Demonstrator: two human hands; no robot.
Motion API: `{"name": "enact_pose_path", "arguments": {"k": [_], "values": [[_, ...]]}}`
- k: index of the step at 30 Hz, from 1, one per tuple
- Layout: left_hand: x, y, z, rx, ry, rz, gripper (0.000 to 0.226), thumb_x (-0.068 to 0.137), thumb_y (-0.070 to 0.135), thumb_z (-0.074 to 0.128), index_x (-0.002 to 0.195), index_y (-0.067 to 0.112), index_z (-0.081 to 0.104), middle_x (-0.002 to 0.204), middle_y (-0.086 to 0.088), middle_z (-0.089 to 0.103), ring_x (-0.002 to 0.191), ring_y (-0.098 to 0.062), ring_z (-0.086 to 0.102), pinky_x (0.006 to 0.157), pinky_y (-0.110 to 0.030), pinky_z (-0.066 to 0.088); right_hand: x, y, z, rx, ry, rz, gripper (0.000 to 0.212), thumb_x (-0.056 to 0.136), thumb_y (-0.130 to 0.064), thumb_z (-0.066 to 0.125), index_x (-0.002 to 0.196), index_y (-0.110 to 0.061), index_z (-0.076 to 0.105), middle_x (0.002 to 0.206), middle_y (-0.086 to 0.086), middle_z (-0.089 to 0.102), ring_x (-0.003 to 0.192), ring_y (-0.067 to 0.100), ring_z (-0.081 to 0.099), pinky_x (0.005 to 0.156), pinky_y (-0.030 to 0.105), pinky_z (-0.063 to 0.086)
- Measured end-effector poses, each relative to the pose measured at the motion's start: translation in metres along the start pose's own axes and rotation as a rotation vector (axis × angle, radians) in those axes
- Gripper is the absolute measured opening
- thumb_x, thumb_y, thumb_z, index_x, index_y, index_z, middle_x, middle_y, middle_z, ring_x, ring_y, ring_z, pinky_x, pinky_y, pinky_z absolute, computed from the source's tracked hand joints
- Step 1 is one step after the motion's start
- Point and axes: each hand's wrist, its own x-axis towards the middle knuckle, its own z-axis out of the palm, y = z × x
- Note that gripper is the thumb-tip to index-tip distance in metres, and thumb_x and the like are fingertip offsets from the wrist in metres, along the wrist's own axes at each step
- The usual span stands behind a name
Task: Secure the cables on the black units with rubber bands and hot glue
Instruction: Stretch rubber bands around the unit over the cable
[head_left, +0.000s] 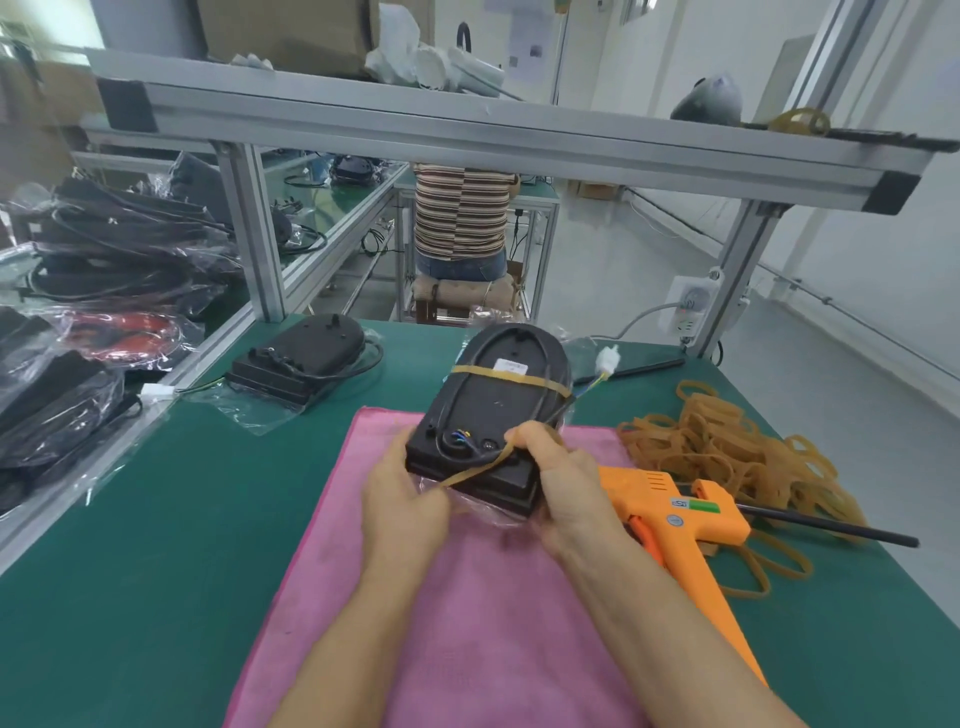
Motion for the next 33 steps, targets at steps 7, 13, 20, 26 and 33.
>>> {"name": "enact_pose_path", "arguments": {"k": [7, 13, 20, 26, 33], "values": [[0.006, 0.009, -0.018, -0.008, -0.300, 0.088, 0.068, 0.063, -0.025, 0.058, 0.111, 0.020, 0.072, 0.098, 0.023, 0.073, 0.097, 0.014, 0.062, 0.077, -0.004, 0.045, 0.005, -0.029, -0.027, -0.262, -0.105, -0.081, 0.004, 0.052, -0.018, 0.063, 0.050, -0.018, 0.059, 0.053, -0.002, 0.052, 0.047, 0.012, 0.051, 0.048, 0.019, 0.039], [0.015, 0.010, -0.025, 0.516, -0.146, 0.551, 0.044, 0.061, -0.003, 0.047, 0.089, 0.012, 0.078, 0.076, 0.003, 0.075, 0.071, -0.020, 0.066, 0.075, -0.021, 0.044, 0.009, -0.024, -0.036, -0.256, -0.179, 0.002, 0.010, 0.061, -0.014, 0.062, 0.052, -0.017, 0.060, 0.055, -0.002, 0.056, 0.049, 0.012, 0.054, 0.047, 0.018, 0.042], [0.006, 0.010, -0.012, 0.781, 0.028, 0.937, 0.028, 0.069, -0.004, 0.047, 0.079, 0.010, 0.070, 0.087, -0.002, 0.069, 0.071, -0.025, 0.064, 0.077, -0.034, 0.047, 0.017, -0.009, -0.042, -0.241, -0.198, 0.033, 0.011, 0.074, -0.009, 0.062, 0.066, -0.013, 0.068, 0.068, 0.007, 0.065, 0.059, 0.018, 0.063, 0.050, 0.022, 0.050], [0.021, 0.002, -0.017, 0.292, -0.043, 0.384, 0.033, 0.063, -0.017, 0.046, 0.069, 0.011, 0.063, 0.080, 0.003, 0.067, 0.082, -0.025, 0.066, 0.071, -0.038, 0.053, 0.019, -0.007, -0.041, -0.283, -0.286, 0.047, 0.022, 0.065, -0.016, 0.064, 0.083, -0.006, 0.071, 0.075, 0.011, 0.067, 0.062, 0.019, 0.064, 0.052, 0.024, 0.051], [0.007, 0.004, -0.021, 0.407, 0.032, 0.466, 0.034, 0.057, -0.010, 0.045, 0.069, 0.015, 0.065, 0.079, 0.013, 0.065, 0.078, -0.007, 0.057, 0.065, -0.029, 0.044, 0.024, -0.002, -0.045, -0.355, -0.211, 0.034, 0.030, 0.078, -0.008, 0.060, 0.050, -0.020, 0.062, 0.059, 0.002, 0.057, 0.054, 0.015, 0.055, 0.052, 0.023, 0.043]]}}
